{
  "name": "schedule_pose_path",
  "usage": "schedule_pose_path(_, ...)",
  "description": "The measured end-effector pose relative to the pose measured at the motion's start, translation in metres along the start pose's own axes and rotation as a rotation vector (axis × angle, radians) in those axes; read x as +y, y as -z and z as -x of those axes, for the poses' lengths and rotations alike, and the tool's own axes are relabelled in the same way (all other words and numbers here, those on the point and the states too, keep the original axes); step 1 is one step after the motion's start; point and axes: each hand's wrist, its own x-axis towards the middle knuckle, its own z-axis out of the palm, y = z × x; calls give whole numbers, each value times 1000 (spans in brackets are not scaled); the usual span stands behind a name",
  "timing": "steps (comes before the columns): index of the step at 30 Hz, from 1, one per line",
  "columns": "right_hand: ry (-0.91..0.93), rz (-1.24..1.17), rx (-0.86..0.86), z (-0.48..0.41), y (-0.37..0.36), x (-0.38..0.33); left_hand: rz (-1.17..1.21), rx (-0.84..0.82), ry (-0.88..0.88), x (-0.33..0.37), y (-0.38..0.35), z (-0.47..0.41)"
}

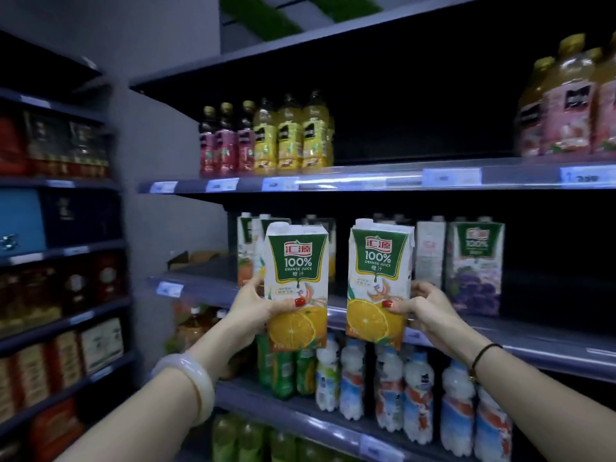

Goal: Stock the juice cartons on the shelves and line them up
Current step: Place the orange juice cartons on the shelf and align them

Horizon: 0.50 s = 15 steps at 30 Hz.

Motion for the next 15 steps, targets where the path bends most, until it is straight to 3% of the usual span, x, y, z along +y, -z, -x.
schedule_pose_path(15,-28,-62,-184,-39,-250,35,12,156,-2,-30,214,-38)
